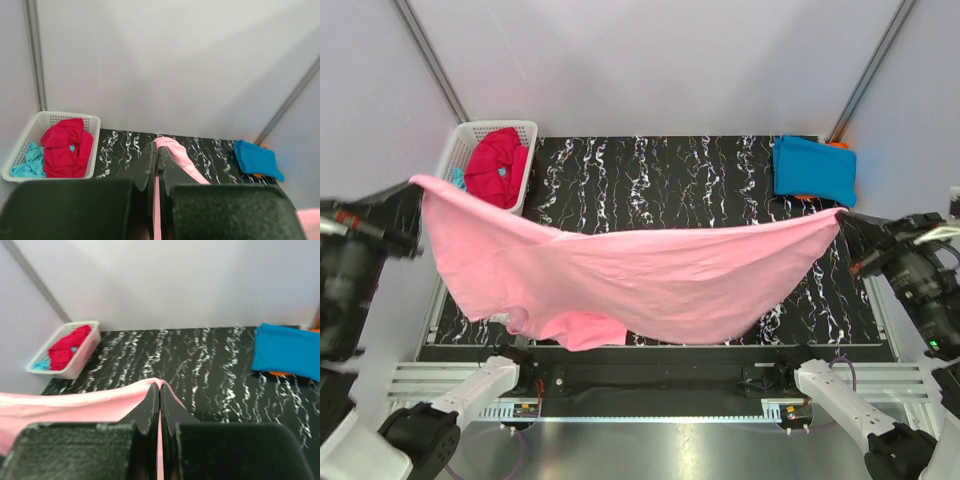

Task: Fold and stack the t-shirts
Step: Flatten the tshirt out

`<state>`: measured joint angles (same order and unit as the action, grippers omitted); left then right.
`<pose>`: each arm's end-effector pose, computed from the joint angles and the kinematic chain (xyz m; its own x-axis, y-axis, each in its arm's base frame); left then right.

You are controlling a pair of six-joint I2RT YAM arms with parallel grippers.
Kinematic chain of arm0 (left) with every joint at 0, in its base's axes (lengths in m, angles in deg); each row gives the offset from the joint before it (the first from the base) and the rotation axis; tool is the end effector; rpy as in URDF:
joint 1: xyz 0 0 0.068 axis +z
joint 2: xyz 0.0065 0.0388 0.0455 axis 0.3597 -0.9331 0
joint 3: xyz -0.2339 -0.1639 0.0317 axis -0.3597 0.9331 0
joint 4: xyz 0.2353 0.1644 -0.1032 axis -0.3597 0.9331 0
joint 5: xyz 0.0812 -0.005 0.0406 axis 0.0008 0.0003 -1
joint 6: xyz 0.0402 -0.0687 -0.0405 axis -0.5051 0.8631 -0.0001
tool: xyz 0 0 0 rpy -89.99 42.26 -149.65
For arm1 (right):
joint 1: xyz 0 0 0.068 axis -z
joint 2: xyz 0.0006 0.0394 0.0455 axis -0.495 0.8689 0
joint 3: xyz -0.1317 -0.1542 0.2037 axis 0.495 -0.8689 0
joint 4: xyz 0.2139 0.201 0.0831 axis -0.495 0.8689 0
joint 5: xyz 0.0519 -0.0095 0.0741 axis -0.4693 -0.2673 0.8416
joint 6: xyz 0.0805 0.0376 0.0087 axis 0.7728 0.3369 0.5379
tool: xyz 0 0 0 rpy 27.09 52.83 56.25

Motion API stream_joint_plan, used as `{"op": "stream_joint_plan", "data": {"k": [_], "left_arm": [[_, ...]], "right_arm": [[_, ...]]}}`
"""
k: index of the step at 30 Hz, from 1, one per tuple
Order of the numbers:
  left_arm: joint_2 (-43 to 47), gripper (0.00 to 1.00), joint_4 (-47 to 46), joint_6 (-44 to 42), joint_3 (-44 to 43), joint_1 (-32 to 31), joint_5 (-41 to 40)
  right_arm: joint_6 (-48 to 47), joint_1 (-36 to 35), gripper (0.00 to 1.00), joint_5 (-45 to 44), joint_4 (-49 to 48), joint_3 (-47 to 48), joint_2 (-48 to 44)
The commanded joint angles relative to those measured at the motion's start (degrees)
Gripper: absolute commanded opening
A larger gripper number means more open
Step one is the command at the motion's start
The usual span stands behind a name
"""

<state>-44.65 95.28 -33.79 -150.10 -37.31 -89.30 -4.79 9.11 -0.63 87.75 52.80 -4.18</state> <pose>0.0231 0.0055 0.6541 0.1325 -0.2877 -0.9485 0.1729 0.9490 -0.2637 0.0532 0.0113 0.5925 -0.0177 0.1954 -0.9806 -0.2564 0.9470 0.1933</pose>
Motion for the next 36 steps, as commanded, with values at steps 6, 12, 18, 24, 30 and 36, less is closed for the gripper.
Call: {"op": "stream_joint_plan", "data": {"k": [6,12,18,24,30,36], "left_arm": [[-29.13,0.00,-10.07,5.59,6.79,0.14,-5.07],[-49.25,0.00,-15.54,8.32,8.22,0.06,-4.80],[-77.60,0.00,-12.02,3.41,-21.99,0.85,-3.75],[-82.94,0.03,-30.60,-1.07,-13.26,2.08,-3.13],[-85.58,0.88,-39.26,-2.31,-10.17,2.17,-7.35],[-77.34,0.99,-48.04,0.59,2.91,2.08,-13.15]], "right_arm": [[2.48,0.08,0.00,-25.15,-16.22,-18.73,17.84],[3.89,8.23,0.00,-15.17,-33.53,-26.04,36.64],[0.03,19.31,0.00,-4.53,-41.47,-13.42,61.69],[-4.81,21.16,0.01,5.57,-44.54,1.01,79.54],[-5.34,22.14,0.80,11.58,-44.37,8.32,85.10],[-4.81,22.14,0.87,11.68,-44.98,5.78,80.00]]}}
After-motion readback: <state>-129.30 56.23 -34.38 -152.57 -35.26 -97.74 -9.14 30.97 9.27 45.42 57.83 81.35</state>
